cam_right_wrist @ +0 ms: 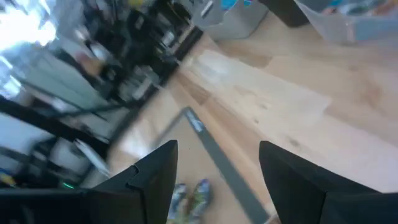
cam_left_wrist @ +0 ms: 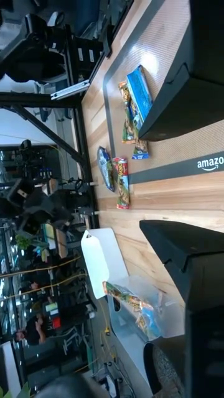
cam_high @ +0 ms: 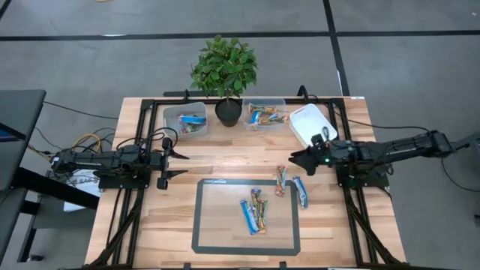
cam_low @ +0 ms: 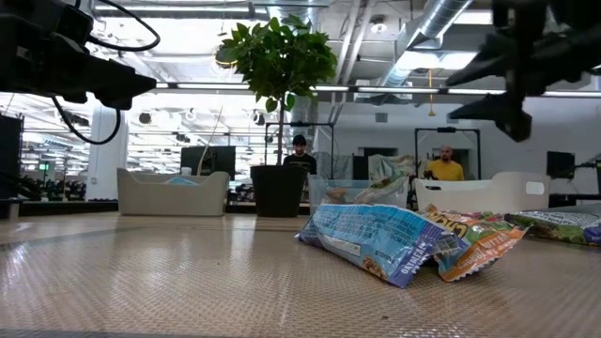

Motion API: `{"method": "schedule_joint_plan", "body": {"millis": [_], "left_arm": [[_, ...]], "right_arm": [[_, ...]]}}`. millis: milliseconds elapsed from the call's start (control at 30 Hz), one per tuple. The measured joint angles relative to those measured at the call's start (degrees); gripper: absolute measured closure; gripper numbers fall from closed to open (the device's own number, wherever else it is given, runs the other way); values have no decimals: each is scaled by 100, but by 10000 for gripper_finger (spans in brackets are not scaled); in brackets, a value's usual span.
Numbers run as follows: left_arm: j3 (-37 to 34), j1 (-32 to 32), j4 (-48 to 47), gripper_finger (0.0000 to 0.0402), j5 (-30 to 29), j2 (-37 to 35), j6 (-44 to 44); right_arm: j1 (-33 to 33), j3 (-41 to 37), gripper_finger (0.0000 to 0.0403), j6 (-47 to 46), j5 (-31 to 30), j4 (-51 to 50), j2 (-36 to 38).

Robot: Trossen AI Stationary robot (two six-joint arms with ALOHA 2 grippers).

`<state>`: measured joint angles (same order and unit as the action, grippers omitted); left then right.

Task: Pick and place Granola Bars by type
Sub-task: Put the red granola bar into the gray bin

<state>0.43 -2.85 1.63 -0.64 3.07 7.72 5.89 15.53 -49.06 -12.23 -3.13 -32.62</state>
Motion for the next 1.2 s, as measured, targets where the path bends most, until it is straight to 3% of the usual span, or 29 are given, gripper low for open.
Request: {"method": "schedule_joint_plan", "body": {"millis": [167,567,800,1200], "left_arm": [[0,0,0,189,0,0,1],[0,0,0,189,2,0,-1],[0,0,0,189,4,0,1],[0,0,-1,189,6,0,1]], "right_arm": [[48,915,184,347,11,-697,-1381],[46,2565,184,-1534,718,-2825,-4426],[200,3143,184,-1882,1222,-3000,-5129],[197,3503,184,-1856,1230,-3445,-5983]]}}
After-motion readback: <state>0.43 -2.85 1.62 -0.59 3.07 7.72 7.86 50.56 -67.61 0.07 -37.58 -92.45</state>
